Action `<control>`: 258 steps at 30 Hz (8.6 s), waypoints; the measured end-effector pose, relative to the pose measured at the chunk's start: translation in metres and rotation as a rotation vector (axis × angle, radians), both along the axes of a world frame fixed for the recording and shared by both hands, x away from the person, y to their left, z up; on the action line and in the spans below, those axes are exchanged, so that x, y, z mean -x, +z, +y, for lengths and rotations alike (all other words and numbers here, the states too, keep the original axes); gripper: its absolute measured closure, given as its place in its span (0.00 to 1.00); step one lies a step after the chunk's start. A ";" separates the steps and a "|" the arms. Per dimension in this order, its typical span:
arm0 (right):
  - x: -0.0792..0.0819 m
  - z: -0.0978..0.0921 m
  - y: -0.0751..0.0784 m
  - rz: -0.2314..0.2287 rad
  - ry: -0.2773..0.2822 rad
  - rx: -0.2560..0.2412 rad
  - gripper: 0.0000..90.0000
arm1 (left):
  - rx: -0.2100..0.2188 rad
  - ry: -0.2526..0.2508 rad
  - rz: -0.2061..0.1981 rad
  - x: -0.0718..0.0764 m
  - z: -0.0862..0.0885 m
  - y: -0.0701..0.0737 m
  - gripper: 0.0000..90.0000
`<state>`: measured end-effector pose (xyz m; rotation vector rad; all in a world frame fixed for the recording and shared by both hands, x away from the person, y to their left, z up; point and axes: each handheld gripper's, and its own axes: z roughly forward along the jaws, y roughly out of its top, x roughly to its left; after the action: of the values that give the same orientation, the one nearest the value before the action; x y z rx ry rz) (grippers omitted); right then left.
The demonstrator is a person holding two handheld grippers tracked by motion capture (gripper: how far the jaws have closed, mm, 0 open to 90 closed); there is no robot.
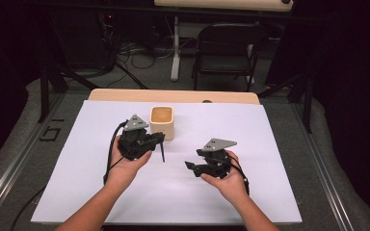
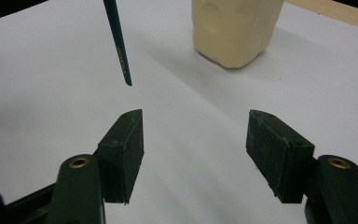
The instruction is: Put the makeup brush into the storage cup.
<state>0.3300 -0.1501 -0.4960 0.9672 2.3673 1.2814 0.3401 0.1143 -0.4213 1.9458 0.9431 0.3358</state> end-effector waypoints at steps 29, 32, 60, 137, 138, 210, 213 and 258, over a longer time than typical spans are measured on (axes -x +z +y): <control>0.010 -0.020 -0.013 -0.014 -0.045 0.031 0.40 | -0.021 0.094 -0.034 -0.023 0.011 0.023 0.93; 0.010 -0.020 -0.014 -0.015 -0.046 0.029 0.40 | -0.026 0.098 -0.039 -0.026 0.010 0.027 0.93; 0.011 -0.024 -0.017 -0.018 -0.060 0.033 0.40 | -0.067 0.174 -0.052 -0.062 0.001 0.044 0.93; 0.015 -0.027 -0.021 -0.022 -0.057 0.049 0.40 | -0.133 0.222 -0.055 -0.105 -0.028 0.042 0.93; 0.015 -0.027 -0.022 -0.028 -0.059 0.040 0.40 | -0.133 0.222 -0.055 -0.106 -0.029 0.042 0.93; 0.014 -0.025 -0.025 -0.022 -0.046 0.077 0.40 | -0.233 0.237 0.059 -0.125 -0.028 -0.017 0.93; 0.014 -0.025 -0.025 -0.020 -0.046 0.077 0.40 | -0.216 0.237 0.042 -0.124 -0.026 -0.018 0.83; 0.016 -0.022 -0.026 -0.031 -0.048 0.098 0.40 | -0.145 0.150 -0.049 -0.071 0.028 -0.009 0.36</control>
<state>0.3144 -0.1721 -0.5223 0.9610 2.3452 1.1431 0.4111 0.1420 -0.4304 1.9916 1.0607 0.5496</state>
